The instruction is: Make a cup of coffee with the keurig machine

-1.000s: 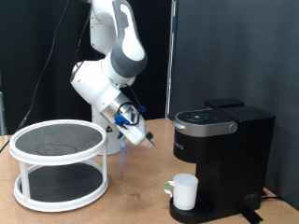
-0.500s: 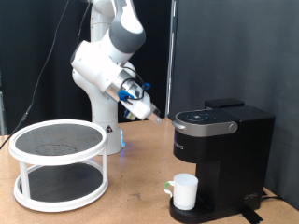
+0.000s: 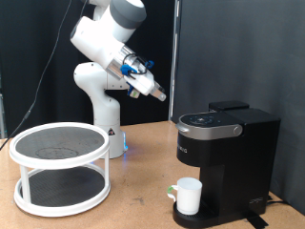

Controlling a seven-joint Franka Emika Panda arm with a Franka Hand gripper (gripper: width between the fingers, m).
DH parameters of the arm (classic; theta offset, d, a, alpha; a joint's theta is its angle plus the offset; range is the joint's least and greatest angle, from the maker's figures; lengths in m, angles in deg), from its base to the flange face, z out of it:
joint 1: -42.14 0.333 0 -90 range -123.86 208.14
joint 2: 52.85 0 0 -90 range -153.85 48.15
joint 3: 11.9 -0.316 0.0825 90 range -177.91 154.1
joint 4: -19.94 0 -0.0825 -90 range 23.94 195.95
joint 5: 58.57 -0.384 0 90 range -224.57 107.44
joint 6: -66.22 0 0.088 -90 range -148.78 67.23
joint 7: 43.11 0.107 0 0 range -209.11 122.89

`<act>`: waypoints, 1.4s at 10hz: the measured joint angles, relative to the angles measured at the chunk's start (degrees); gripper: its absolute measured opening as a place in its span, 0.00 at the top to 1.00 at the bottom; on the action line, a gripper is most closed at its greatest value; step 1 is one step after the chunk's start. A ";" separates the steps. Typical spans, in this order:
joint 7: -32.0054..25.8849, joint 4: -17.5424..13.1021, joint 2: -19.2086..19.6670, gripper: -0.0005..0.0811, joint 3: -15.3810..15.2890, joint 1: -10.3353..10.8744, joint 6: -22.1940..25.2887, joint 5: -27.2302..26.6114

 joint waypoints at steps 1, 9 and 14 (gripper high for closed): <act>0.56 0.19 -0.97 0.09 0.34 -0.10 0.58 0.06; 7.96 -13.02 4.86 0.09 -5.38 0.60 2.20 12.90; 11.73 -17.82 8.69 0.09 -7.51 0.57 2.95 18.14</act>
